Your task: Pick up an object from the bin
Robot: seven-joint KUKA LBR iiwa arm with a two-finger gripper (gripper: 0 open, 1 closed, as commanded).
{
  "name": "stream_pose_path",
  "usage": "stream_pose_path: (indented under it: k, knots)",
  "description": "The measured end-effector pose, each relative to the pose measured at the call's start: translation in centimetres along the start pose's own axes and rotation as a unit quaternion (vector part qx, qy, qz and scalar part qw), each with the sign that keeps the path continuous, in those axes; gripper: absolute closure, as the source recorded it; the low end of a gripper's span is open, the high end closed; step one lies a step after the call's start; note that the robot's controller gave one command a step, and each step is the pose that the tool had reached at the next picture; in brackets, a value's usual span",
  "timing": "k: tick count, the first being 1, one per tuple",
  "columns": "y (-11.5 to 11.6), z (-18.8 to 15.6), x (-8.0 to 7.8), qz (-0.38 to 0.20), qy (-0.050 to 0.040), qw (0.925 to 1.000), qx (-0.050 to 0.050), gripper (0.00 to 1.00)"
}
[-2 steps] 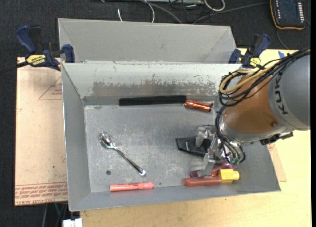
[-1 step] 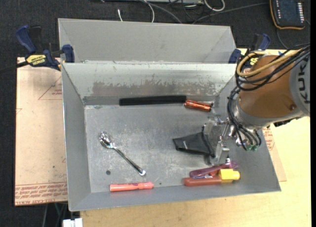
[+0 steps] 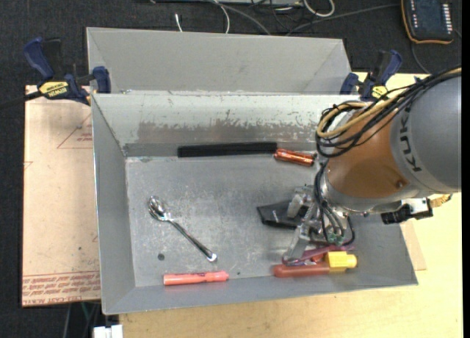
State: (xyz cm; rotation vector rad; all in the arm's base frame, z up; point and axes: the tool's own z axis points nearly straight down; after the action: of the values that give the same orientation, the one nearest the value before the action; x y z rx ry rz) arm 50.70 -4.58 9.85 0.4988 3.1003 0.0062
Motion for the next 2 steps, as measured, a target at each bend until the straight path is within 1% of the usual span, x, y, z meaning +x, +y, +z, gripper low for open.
stream_pose_path:
  k: [1, 2]
  knots:
    - [-1.1, 2.8, -0.9, -0.026, -0.0095, 0.9996, -0.001, 0.0]
    - [-2.7, 2.7, -3.7, 0.127, -0.0049, 0.9919, -0.002, 1.0]
